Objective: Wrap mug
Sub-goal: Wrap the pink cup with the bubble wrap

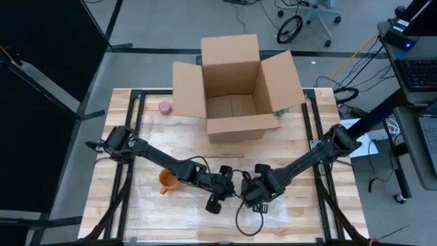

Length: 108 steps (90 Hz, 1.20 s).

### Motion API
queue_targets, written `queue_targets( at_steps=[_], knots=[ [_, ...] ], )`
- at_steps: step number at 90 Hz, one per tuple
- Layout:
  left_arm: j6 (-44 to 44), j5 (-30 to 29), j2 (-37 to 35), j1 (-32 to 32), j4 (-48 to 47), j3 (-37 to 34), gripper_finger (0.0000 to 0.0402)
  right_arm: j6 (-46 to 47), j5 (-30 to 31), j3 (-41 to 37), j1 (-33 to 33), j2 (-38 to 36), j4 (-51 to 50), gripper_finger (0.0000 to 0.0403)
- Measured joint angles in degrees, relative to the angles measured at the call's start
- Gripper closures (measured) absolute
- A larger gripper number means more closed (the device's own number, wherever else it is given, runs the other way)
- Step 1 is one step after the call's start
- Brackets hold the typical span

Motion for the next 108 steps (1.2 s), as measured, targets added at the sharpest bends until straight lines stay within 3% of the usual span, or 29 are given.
queue_targets(
  at_steps=[19,37,62,108],
  knots=[
    [-1.07,1.28,-0.02,-0.73,0.26,0.04,0.0346,0.27,0.57,0.18,0.07,-1.02,0.59,0.0354],
    [-1.38,1.61,-0.02,-1.07,0.13,0.04,0.0346,-0.18,1.97,-1.46,0.07,-0.78,3.03,0.0286],
    [-1.42,1.73,-0.02,-1.09,0.13,0.04,0.0346,0.73,-0.92,1.00,0.04,-2.88,-1.16,0.0196],
    [-0.85,-1.09,-1.33,-0.92,3.35,0.78,0.0346,-0.56,3.45,2.21,-0.20,-3.05,-2.83,0.0199]
  ],
)
